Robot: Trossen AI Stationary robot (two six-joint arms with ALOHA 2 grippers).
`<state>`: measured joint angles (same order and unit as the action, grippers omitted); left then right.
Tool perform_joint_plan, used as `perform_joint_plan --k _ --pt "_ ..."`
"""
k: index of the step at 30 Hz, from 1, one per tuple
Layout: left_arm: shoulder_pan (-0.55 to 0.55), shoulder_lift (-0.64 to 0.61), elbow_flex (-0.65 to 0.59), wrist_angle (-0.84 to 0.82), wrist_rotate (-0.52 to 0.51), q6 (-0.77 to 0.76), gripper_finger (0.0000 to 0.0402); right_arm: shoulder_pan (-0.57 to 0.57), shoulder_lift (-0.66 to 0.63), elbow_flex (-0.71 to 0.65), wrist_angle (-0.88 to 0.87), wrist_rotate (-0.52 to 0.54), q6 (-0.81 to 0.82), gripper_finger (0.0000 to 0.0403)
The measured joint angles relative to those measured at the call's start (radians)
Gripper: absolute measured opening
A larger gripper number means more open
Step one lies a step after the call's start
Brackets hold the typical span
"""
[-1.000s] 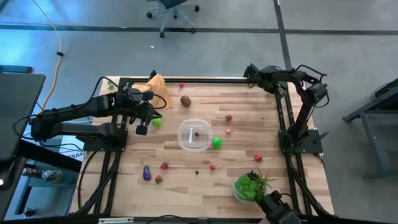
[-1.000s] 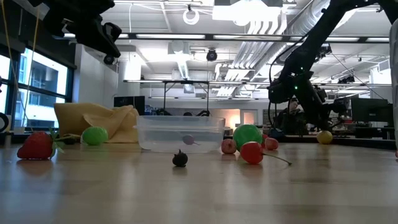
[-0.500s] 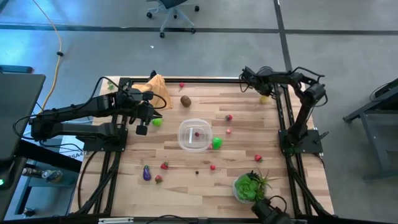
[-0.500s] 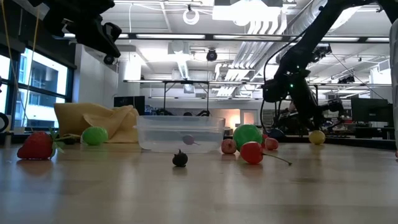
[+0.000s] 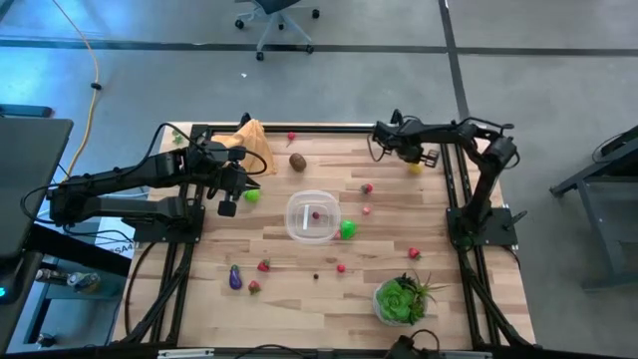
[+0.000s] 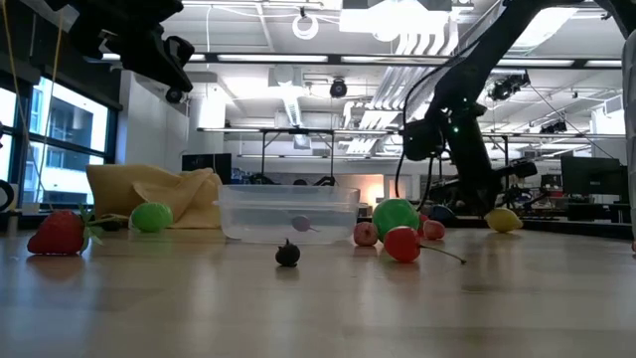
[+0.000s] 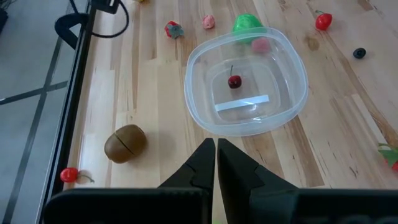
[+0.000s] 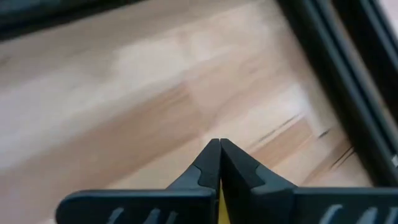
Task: Pick and placing Produce into tupperware
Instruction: Put the lemon into the transparent bin
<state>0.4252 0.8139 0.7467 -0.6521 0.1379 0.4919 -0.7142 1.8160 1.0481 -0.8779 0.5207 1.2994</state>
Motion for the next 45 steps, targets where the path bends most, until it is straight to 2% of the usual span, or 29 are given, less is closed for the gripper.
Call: perform_joint_plan --k 8,14,18,21,24,27,30,35,38,42,45 --pt "0.000 0.000 0.000 0.000 0.000 0.000 0.0010 0.093 0.000 0.000 0.032 -0.007 -0.025 0.0000" --pt "0.000 0.000 0.000 0.000 0.000 0.000 0.0010 0.088 0.000 0.000 0.045 0.026 -0.070 0.0000" --pt "0.000 0.000 0.000 0.000 0.000 0.000 0.0010 0.073 -0.015 0.015 0.034 0.051 -0.156 0.0000" --pt "0.000 0.000 0.000 0.000 0.000 0.000 0.0010 0.073 -0.045 0.055 -0.066 0.094 -0.170 0.0000" --pt "0.000 0.000 0.000 0.000 0.000 0.000 0.0010 0.081 -0.097 0.090 -0.229 0.136 -0.092 0.0000" --pt "0.000 0.000 0.000 0.000 0.000 0.000 0.0010 0.086 -0.153 0.074 -0.366 0.099 0.005 0.0000" --pt "0.000 0.000 0.000 0.000 0.000 0.000 0.0010 0.107 -0.194 0.006 -0.402 0.039 0.053 0.0000" --pt "0.000 0.000 0.000 0.000 0.000 0.000 0.0010 0.141 -0.255 -0.147 -0.391 -0.020 0.152 0.0000" --pt "0.000 0.000 0.000 0.000 0.000 0.000 0.0010 0.133 -0.274 -0.242 -0.301 -0.065 0.157 0.0000" --pt "0.000 0.000 0.000 0.000 0.000 0.000 0.0010 0.085 -0.285 -0.315 -0.089 -0.058 0.106 0.0000" --pt "0.000 0.000 0.000 0.000 0.000 0.000 0.0010 0.043 -0.285 -0.319 -0.041 -0.019 0.087 0.0000"
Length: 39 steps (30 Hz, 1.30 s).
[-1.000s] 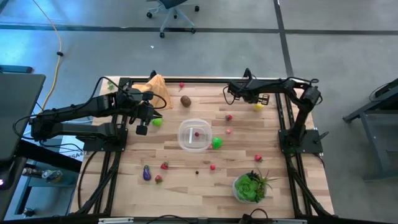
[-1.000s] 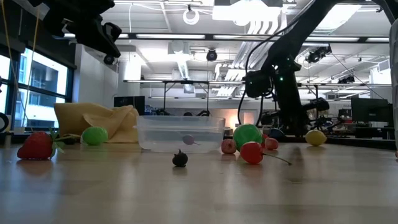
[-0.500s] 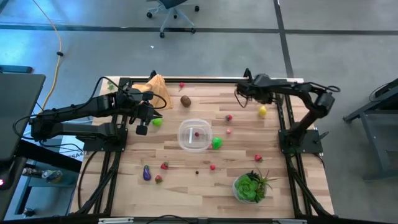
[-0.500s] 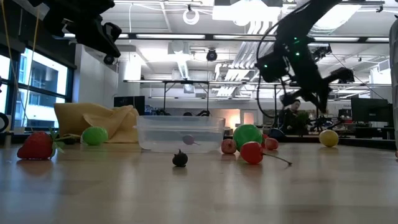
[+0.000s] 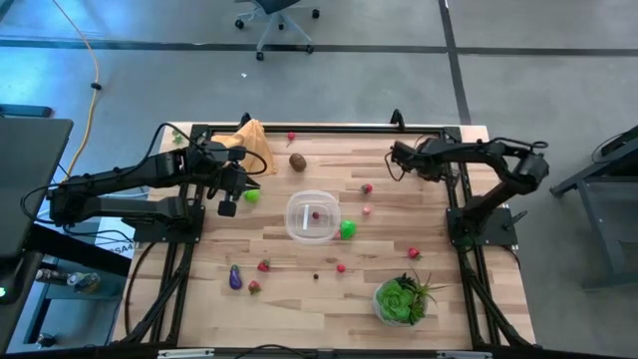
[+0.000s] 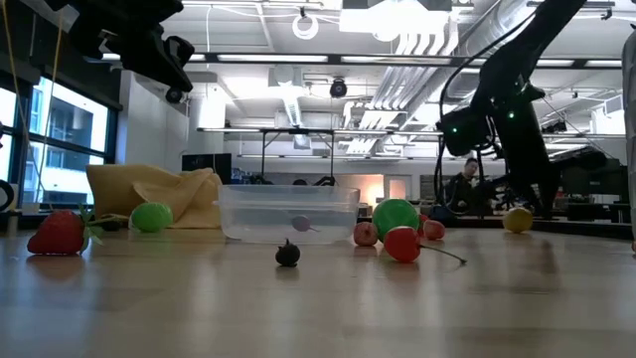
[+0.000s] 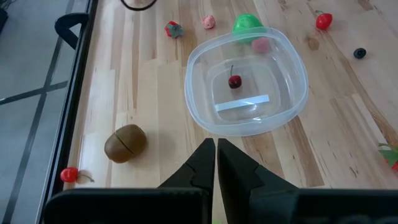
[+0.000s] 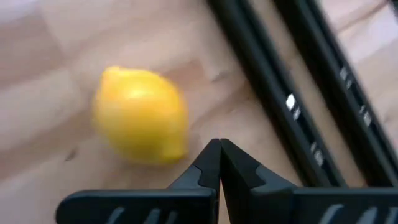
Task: Pick and placing Produce into tupperware
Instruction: Put the lemon into the transparent bin
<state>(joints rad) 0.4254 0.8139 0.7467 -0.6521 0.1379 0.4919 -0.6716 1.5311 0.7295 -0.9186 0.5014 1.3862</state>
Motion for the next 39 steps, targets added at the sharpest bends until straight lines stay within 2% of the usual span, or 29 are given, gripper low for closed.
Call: perform_joint_plan --k 6,11,16,24,33,36,39 --pt "0.000 0.000 0.000 0.000 0.000 0.000 0.0010 -0.039 0.001 0.022 0.085 -0.009 -0.109 0.0000" --pt "0.000 0.000 0.000 0.000 0.000 0.000 0.0010 -0.043 0.001 0.061 0.076 0.050 -0.104 0.0000" --pt "0.000 0.000 0.000 0.000 0.000 0.000 0.0010 -0.034 0.001 0.110 0.073 0.057 -0.134 0.0000" --pt "0.000 0.000 0.000 0.000 0.000 0.000 0.0010 -0.037 0.001 0.221 -0.010 0.074 -0.335 0.0000" --pt "0.000 0.000 0.000 0.000 0.000 0.000 0.0010 -0.037 0.001 0.290 -0.063 0.073 -0.685 0.0000" --pt "0.000 0.000 0.000 0.000 0.000 0.000 0.0010 -0.054 0.001 0.302 -0.033 0.041 -0.667 0.0000" --pt "0.000 0.000 0.000 0.000 0.000 0.000 0.0010 -0.094 0.001 0.306 0.004 -0.076 -0.648 0.0000"
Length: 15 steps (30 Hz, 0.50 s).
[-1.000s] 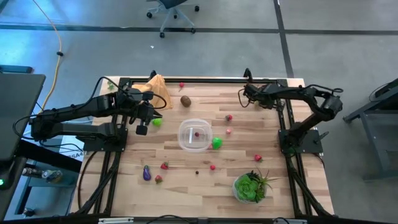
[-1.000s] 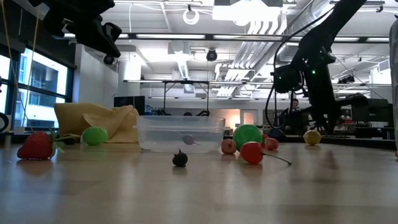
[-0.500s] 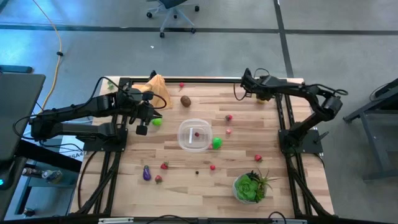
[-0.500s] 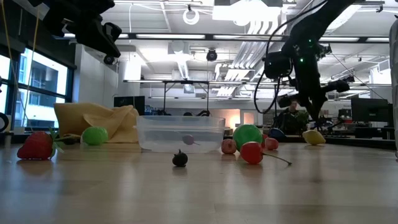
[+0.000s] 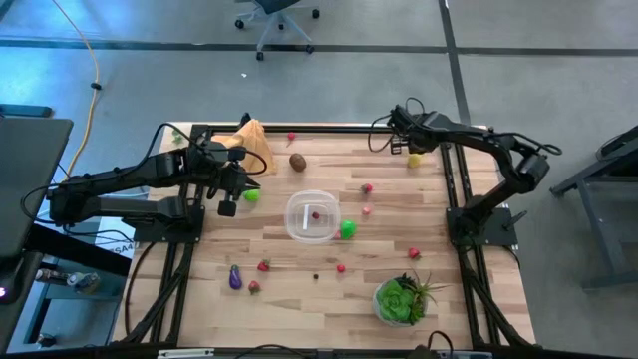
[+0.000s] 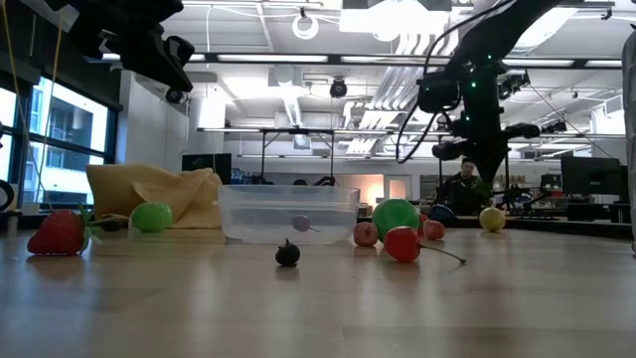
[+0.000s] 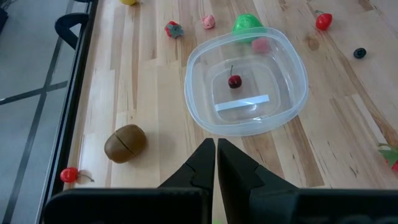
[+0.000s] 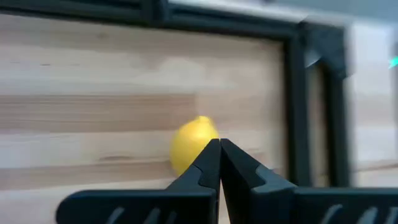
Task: Pick and placing Produce into tupperware
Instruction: Put the lemon into the transparent bin
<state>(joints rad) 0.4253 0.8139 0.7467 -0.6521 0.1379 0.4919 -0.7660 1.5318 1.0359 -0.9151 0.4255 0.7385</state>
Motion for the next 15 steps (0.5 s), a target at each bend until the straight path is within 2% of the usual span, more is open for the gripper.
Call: perform_joint_plan --k 4,7,11,15 --pt "0.000 0.000 0.000 0.000 0.000 0.000 0.0010 -0.040 0.000 -0.002 0.007 -0.102 -0.045 0.0003" --pt "0.000 0.000 0.000 0.000 0.000 0.000 0.0010 -0.075 0.000 -0.002 0.009 -0.195 -0.062 0.0022" --pt "0.000 0.000 0.000 0.000 0.000 0.000 0.0010 -0.098 0.000 -0.003 0.013 -0.262 -0.051 0.0073" --pt "0.000 0.000 0.000 0.000 0.000 0.000 0.0010 -0.105 0.000 -0.003 0.019 -0.250 0.027 0.0132"
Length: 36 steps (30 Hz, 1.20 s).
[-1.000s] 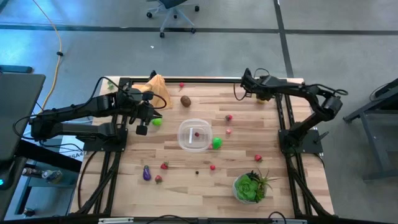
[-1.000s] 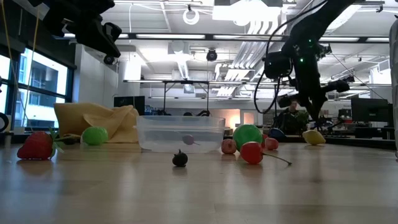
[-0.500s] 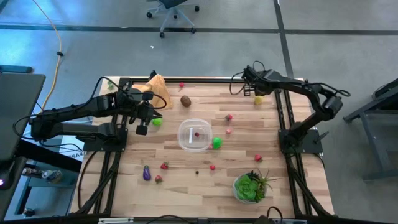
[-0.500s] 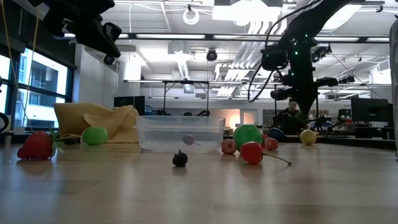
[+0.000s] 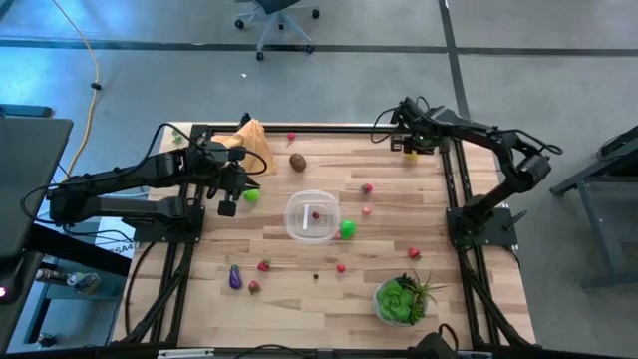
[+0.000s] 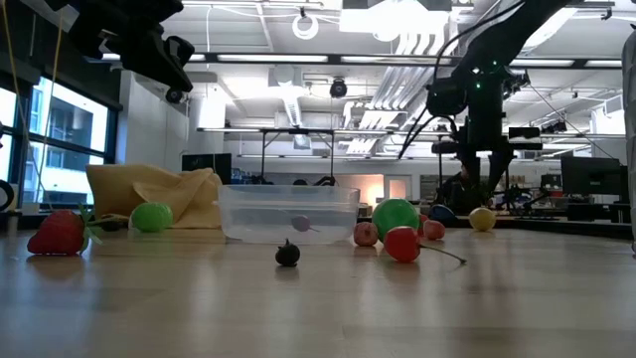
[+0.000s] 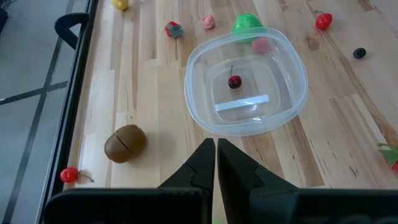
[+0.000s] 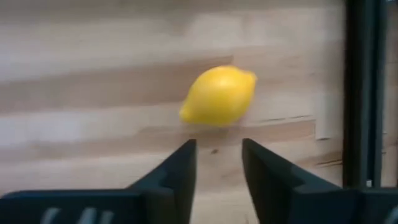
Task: Pick and placing Produce into tupperware
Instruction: Put the lemon into the transparent bin
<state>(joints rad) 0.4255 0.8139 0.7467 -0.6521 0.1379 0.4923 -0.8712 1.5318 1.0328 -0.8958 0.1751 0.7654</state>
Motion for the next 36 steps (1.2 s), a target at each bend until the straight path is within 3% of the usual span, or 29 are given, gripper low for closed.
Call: perform_joint_plan --k 8,14,21,36 --pt "0.000 0.000 0.000 0.000 0.000 0.000 0.0010 -0.011 0.000 0.000 0.072 0.014 0.144 0.0221" --pt "0.000 0.000 0.000 0.000 0.000 0.000 0.0010 -0.044 0.004 0.000 0.178 0.041 0.212 0.0261" --pt "0.000 0.000 0.000 0.000 0.000 0.000 0.0010 -0.078 0.067 -0.002 0.150 0.001 0.192 0.0271" --pt "0.000 0.000 0.000 0.000 0.000 0.000 0.0010 -0.134 0.099 -0.002 0.206 -0.035 -0.048 0.0271"
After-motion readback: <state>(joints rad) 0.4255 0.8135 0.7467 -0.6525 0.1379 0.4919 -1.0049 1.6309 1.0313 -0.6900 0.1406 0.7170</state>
